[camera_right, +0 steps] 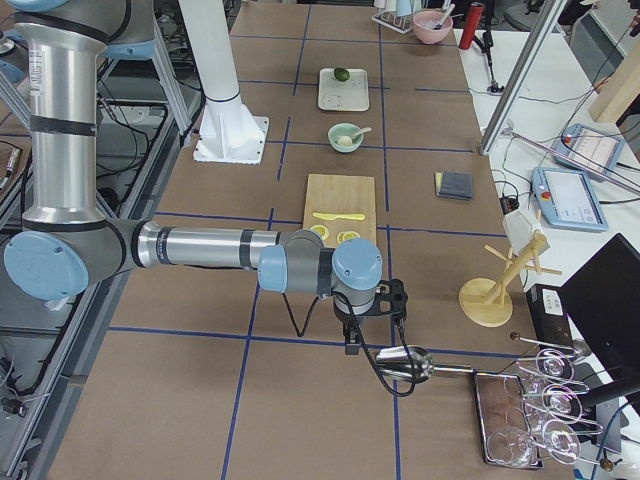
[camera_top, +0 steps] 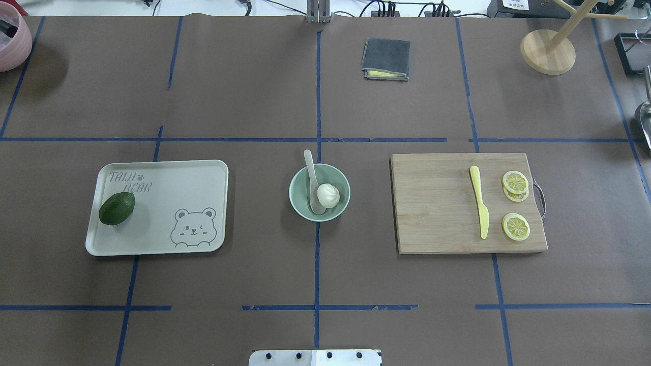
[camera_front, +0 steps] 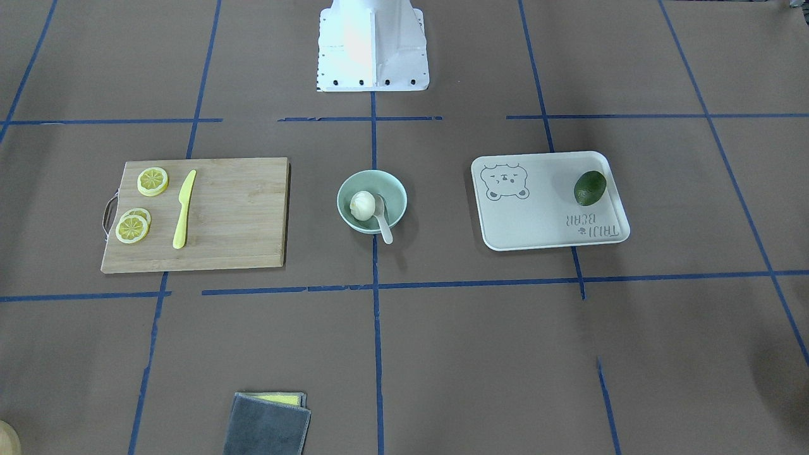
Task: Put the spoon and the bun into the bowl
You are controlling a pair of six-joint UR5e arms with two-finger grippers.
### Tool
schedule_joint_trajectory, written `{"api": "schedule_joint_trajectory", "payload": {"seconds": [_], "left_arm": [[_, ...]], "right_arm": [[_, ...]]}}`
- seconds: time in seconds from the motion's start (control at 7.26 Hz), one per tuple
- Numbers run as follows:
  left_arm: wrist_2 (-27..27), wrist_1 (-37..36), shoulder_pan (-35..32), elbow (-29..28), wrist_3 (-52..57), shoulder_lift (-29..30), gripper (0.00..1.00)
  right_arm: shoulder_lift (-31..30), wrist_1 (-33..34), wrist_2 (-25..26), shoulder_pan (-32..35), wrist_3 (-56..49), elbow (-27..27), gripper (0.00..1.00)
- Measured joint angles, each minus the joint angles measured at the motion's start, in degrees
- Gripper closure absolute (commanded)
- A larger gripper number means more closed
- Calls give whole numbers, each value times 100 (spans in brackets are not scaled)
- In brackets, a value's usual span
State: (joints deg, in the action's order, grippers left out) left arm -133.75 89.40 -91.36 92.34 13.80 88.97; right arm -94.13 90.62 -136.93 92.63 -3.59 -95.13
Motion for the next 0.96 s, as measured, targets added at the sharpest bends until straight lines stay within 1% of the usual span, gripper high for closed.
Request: {"api": "schedule_joint_trajectory", "payload": {"seconds": [0.41, 0.96], "left_arm": [[6, -1, -4, 0, -6, -100, 0], [3, -1, 1, 19, -9, -101, 0]], "right_arm": [[46, 0, -133, 0, 8, 11, 0], [68, 0, -169, 0, 2, 9, 0]]}}
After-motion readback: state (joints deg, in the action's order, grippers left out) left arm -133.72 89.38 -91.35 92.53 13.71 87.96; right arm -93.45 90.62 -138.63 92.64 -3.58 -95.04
